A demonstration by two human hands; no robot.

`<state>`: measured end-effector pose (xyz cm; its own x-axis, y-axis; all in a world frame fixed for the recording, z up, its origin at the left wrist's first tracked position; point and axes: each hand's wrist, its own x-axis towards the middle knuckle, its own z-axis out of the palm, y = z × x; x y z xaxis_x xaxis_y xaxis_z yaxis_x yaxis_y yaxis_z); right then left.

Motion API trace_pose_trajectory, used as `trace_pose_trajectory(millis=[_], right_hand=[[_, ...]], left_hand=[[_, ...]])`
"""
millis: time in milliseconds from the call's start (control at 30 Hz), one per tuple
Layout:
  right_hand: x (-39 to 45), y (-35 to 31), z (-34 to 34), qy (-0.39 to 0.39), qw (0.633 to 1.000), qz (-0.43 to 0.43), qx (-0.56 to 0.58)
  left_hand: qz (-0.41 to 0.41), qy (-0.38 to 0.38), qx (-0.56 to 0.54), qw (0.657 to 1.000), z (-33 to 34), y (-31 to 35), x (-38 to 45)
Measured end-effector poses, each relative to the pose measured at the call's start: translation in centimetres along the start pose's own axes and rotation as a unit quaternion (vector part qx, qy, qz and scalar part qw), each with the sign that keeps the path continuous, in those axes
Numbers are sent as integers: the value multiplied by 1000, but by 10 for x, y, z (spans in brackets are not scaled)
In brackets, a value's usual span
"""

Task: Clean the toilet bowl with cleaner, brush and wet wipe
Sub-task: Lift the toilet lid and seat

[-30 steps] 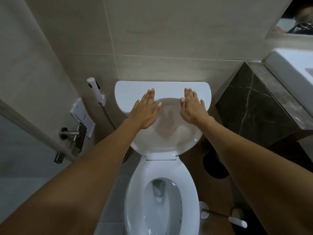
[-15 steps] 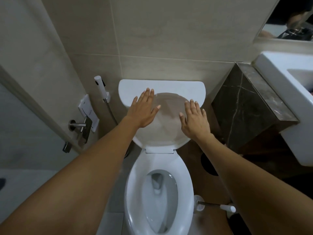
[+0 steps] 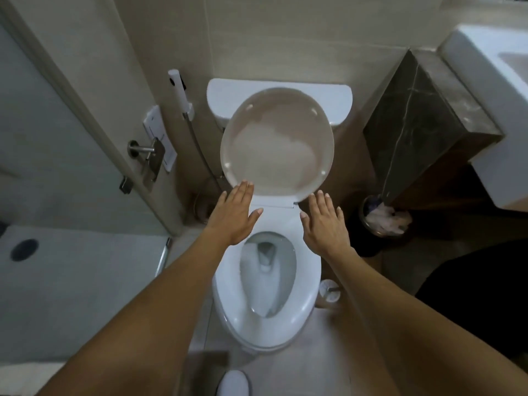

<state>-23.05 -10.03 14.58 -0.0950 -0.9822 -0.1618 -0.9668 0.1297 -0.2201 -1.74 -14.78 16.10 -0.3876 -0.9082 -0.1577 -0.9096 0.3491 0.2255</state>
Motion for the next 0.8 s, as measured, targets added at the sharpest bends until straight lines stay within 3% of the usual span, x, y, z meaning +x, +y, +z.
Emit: trace_pose_trajectory(millis=[167,500,800], right_hand=[[-35,11,67,-41,999,7,3],[-112,34,224,-156,987,21,-27],[-146,43,287,-178,983,-27,-27]], left_hand=[[-15,-33,-10,999,67,-6,-36],[-9,-188,20,982,245,-20,-116],[27,-174,-3,984,313,-37,-149]])
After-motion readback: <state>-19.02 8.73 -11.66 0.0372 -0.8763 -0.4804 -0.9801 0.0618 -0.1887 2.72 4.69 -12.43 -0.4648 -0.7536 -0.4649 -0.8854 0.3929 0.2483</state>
